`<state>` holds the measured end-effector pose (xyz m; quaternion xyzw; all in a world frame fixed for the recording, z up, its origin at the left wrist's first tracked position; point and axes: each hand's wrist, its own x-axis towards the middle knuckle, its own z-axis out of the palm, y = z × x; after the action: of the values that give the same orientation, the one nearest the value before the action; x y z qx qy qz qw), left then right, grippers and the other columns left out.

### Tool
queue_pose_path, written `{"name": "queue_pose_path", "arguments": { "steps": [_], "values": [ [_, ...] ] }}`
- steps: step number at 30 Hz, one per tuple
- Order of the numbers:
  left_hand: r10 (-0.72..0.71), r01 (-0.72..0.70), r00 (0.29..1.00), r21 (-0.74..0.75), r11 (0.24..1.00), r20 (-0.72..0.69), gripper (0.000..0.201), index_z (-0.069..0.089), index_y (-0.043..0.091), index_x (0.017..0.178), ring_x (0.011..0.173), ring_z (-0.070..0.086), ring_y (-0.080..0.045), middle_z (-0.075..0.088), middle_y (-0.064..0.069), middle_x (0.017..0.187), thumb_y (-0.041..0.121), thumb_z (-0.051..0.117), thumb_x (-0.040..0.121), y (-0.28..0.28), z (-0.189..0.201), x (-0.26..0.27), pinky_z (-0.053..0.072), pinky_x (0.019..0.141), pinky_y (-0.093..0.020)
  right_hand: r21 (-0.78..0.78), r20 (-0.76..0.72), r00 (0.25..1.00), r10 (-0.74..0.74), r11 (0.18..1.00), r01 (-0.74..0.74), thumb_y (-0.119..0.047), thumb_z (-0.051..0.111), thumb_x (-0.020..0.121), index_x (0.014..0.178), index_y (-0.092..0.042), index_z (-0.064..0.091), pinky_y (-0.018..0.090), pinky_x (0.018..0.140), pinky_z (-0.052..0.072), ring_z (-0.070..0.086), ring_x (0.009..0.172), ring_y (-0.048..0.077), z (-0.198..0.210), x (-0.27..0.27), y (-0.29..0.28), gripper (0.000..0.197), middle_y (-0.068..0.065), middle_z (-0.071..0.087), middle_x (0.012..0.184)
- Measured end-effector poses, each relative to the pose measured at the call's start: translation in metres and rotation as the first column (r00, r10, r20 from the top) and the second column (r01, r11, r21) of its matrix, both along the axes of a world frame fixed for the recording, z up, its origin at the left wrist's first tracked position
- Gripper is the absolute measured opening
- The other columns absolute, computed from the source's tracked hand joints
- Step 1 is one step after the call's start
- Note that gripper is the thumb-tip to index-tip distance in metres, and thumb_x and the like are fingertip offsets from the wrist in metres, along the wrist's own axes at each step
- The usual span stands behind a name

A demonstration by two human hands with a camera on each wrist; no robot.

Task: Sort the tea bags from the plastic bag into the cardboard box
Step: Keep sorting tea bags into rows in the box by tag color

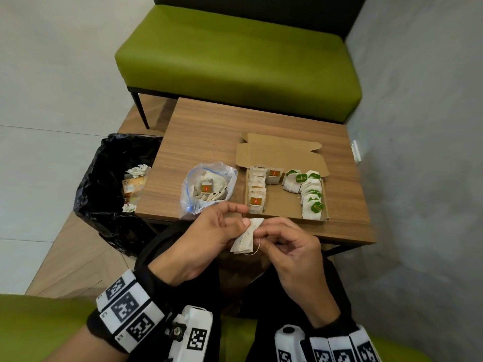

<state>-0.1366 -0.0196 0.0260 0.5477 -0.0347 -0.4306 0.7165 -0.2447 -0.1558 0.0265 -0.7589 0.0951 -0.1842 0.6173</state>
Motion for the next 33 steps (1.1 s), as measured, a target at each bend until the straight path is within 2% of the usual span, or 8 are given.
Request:
{"name": "queue_pose_path", "arguments": {
  "steps": [5,9,15,18,22,24,27,33],
  "values": [
    [0.002,-0.006,0.991,0.029,1.000,0.136,0.036,0.060,0.008,0.105,0.084,0.058,-0.027,0.062,-0.011,0.088,0.019,0.075,0.074,-0.001,-0.005,0.000,0.048,0.078,-0.037,0.236,-0.029,0.998,-0.064,0.969,0.069,0.010,0.077,0.074,0.087,-0.015,0.074,0.023,0.058,0.057,0.068,0.061,0.017,0.001,0.003,0.003,0.028,0.010,0.074,0.080],
    [-0.060,0.049,0.971,0.052,0.997,0.233,0.010,0.069,0.013,0.084,0.075,0.057,-0.017,0.065,-0.007,0.080,0.022,0.071,0.081,-0.002,-0.003,-0.001,0.049,0.069,-0.026,0.177,-0.013,0.996,-0.090,0.980,0.091,0.003,0.082,0.070,0.077,-0.015,0.075,0.029,0.051,0.056,0.063,0.056,0.017,0.001,0.009,0.001,0.021,0.009,0.070,0.084],
    [-0.073,0.047,0.950,0.092,0.995,0.302,0.012,0.074,0.007,0.092,0.081,0.061,-0.020,0.072,-0.011,0.087,0.011,0.062,0.092,-0.001,0.001,0.000,0.051,0.072,-0.026,0.156,-0.167,0.976,-0.138,0.974,0.164,-0.034,0.085,0.066,0.096,-0.024,0.073,0.042,0.058,0.060,0.070,0.067,0.029,0.001,0.014,-0.004,0.034,0.008,0.073,0.089],
    [-0.069,0.051,0.971,0.082,0.995,0.227,0.030,0.074,0.005,0.100,0.084,0.058,-0.025,0.070,-0.021,0.093,0.022,0.049,0.100,0.003,0.001,0.003,0.046,0.075,-0.032,0.182,-0.207,0.971,-0.116,0.971,0.155,-0.029,0.082,0.067,0.084,-0.011,0.071,0.033,0.058,0.058,0.073,0.072,0.027,0.004,0.014,-0.011,0.027,0.009,0.076,0.081],
    [-0.197,0.125,0.896,0.199,0.972,0.398,0.024,0.077,0.012,0.092,0.076,0.067,-0.011,0.075,-0.003,0.084,0.023,0.056,0.098,0.009,0.006,0.008,0.051,0.072,-0.024,0.238,-0.232,0.969,-0.082,0.961,0.138,-0.022,0.083,0.066,0.082,-0.006,0.069,0.028,0.058,0.058,0.071,0.067,0.025,0.004,0.016,-0.020,0.027,0.014,0.075,0.079],
    [-0.288,0.161,0.813,0.280,0.946,0.506,0.013,0.078,0.019,0.090,0.083,0.070,-0.021,0.075,-0.003,0.086,0.026,0.067,0.091,0.010,0.004,0.010,0.055,0.080,-0.035,0.232,-0.229,0.970,-0.082,0.963,0.136,-0.021,0.084,0.067,0.083,-0.007,0.069,0.029,0.059,0.058,0.068,0.064,0.023,0.006,0.018,-0.021,0.026,0.012,0.074,0.078],
    [-0.245,0.124,0.826,0.262,0.957,0.508,0.010,0.078,0.017,0.094,0.087,0.069,-0.032,0.075,-0.009,0.088,0.022,0.069,0.090,0.007,0.001,0.009,0.055,0.083,-0.044,0.246,-0.217,0.971,-0.102,0.957,0.156,-0.017,0.083,0.071,0.082,-0.009,0.068,0.029,0.055,0.056,0.063,0.056,0.018,0.007,0.025,-0.018,0.021,0.008,0.072,0.070],
    [-0.189,0.102,0.872,0.210,0.972,0.451,0.011,0.077,0.014,0.094,0.074,0.070,-0.011,0.077,-0.003,0.085,0.015,0.066,0.091,0.003,0.003,0.007,0.050,0.066,-0.016,0.117,-0.254,0.951,-0.176,0.971,0.210,-0.017,0.084,0.075,0.079,-0.016,0.068,0.038,0.056,0.056,0.061,0.055,0.021,0.000,0.035,-0.019,0.017,0.014,0.069,0.065]
  ]
}}
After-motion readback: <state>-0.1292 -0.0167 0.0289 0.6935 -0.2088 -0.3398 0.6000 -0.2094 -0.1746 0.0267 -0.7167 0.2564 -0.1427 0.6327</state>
